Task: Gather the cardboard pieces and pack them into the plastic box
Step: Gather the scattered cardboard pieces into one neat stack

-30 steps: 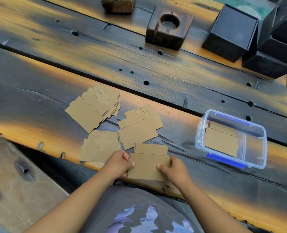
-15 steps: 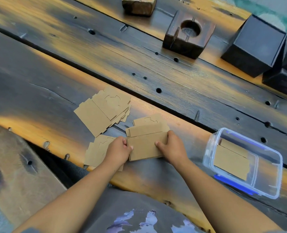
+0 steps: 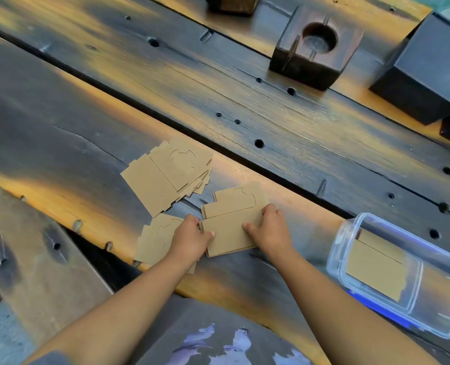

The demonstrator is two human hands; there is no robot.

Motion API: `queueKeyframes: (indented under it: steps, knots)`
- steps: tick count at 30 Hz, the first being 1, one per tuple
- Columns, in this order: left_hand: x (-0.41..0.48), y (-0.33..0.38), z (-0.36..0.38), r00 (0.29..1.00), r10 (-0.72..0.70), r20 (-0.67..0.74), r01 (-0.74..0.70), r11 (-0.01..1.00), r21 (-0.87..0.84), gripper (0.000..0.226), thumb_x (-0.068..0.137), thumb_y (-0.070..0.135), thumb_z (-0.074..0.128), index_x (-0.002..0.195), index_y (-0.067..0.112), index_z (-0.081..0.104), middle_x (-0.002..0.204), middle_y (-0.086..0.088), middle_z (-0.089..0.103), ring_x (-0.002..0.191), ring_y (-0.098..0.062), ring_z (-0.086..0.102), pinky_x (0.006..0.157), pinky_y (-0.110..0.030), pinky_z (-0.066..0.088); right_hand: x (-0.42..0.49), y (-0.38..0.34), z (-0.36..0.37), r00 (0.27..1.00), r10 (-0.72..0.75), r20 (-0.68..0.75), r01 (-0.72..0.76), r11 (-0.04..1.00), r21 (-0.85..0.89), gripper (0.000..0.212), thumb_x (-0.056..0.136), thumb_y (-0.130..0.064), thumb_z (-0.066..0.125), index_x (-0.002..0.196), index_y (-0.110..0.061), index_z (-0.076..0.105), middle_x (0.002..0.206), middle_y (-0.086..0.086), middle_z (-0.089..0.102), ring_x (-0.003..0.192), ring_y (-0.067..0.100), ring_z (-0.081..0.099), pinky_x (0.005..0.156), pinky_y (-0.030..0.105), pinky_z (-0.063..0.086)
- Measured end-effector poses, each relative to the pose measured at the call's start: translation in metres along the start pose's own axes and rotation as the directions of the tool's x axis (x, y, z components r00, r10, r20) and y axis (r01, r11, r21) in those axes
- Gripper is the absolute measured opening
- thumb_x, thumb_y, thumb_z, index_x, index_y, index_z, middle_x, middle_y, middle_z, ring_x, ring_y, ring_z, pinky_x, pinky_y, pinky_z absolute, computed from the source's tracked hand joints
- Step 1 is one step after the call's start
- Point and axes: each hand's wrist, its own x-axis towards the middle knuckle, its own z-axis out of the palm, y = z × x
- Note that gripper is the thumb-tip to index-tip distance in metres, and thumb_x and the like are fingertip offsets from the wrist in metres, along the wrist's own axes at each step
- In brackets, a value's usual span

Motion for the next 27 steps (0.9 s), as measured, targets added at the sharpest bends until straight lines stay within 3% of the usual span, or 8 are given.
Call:
queueKeyframes:
  steps: [3, 8, 13, 16, 19, 21, 27]
  knots:
    - [-0.003, 0.001, -0.001, 1.0, 0.015, 0.024, -0.014, 1.0, -0.028, 0.032, 0.081, 0.025, 0.073, 0.098, 0.012, 0.049, 0.073, 0.004, 0.049, 0.069, -0.016, 0.052, 0.056, -0.028, 0.038, -0.001, 0.004, 0.001, 0.999, 0.032, 0.036, -0.033, 0.998, 0.054, 0.055, 0.076, -0.039, 0.075, 0.115, -0.012, 0.048, 0.116, 0.009, 0.05, 0.103, 0.028, 0.056, 0.087, 0.039, 0.049]
    - [-0.003, 0.006, -0.008, 0.994, 0.108, 0.014, -0.107, 0.992, -0.06, 0.036, 0.081, 0.025, 0.074, 0.098, 0.009, 0.046, 0.072, 0.001, 0.045, 0.066, -0.015, 0.044, 0.058, -0.029, 0.034, 0.003, 0.01, -0.009, 0.998, 0.04, 0.05, -0.045, 0.994, 0.1, 0.045, 0.074, -0.041, 0.075, 0.098, -0.018, 0.044, 0.11, 0.007, 0.055, 0.087, 0.021, 0.052, 0.073, 0.033, 0.041]
    - [0.009, 0.022, -0.005, 0.992, 0.121, 0.035, -0.116, 0.987, -0.108, 0.036, 0.079, 0.026, 0.074, 0.09, 0.016, 0.041, 0.075, -0.001, 0.046, 0.07, -0.019, 0.05, 0.072, -0.044, 0.053, 0.02, 0.002, -0.029, 1.0, -0.001, 0.006, 0.001, 0.996, 0.089, 0.046, 0.073, -0.04, 0.077, 0.096, -0.02, 0.043, 0.105, 0.004, 0.051, 0.081, 0.018, 0.048, 0.068, 0.031, 0.036]
    - [0.016, 0.032, -0.002, 0.995, 0.098, 0.025, -0.095, 0.989, -0.109, 0.036, 0.078, 0.028, 0.074, 0.084, 0.022, 0.039, 0.076, 0.0, 0.049, 0.072, -0.019, 0.054, 0.076, -0.049, 0.056, 0.034, -0.002, -0.039, 0.999, -0.012, 0.03, 0.01, 0.998, 0.059, 0.046, 0.074, -0.039, 0.077, 0.098, -0.019, 0.043, 0.108, 0.005, 0.053, 0.083, 0.018, 0.049, 0.062, 0.028, 0.034]
    - [0.024, 0.04, 0.002, 0.996, 0.084, 0.018, -0.082, 0.993, -0.083, 0.037, 0.079, 0.029, 0.073, 0.081, 0.025, 0.037, 0.076, 0.003, 0.051, 0.067, -0.014, 0.053, 0.061, -0.039, 0.053, 0.044, -0.002, -0.042, 0.998, 0.008, 0.055, -0.011, 0.999, 0.047, 0.049, 0.074, -0.039, 0.077, 0.104, -0.015, 0.047, 0.113, 0.008, 0.054, 0.088, 0.02, 0.051, 0.068, 0.03, 0.037]
    - [0.027, 0.042, 0.005, 0.997, 0.074, 0.021, -0.073, 0.997, -0.039, 0.036, 0.08, 0.03, 0.073, 0.085, 0.022, 0.038, 0.077, 0.004, 0.051, 0.065, -0.011, 0.051, 0.052, -0.029, 0.039, 0.047, -0.002, -0.04, 0.998, 0.022, 0.065, -0.025, 0.999, 0.036, 0.052, 0.075, -0.039, 0.077, 0.11, -0.012, 0.049, 0.115, 0.009, 0.055, 0.093, 0.023, 0.054, 0.073, 0.033, 0.04]
    - [0.035, 0.042, 0.013, 0.999, 0.032, 0.038, -0.033, 0.999, 0.024, 0.034, 0.081, 0.028, 0.071, 0.093, 0.016, 0.042, 0.079, 0.004, 0.053, 0.07, -0.011, 0.051, 0.052, -0.025, 0.033, 0.051, 0.003, -0.032, 0.996, 0.046, 0.079, -0.047, 0.999, 0.016, 0.055, 0.075, -0.039, 0.077, 0.113, -0.014, 0.046, 0.115, 0.008, 0.055, 0.099, 0.026, 0.057, 0.082, 0.038, 0.049]
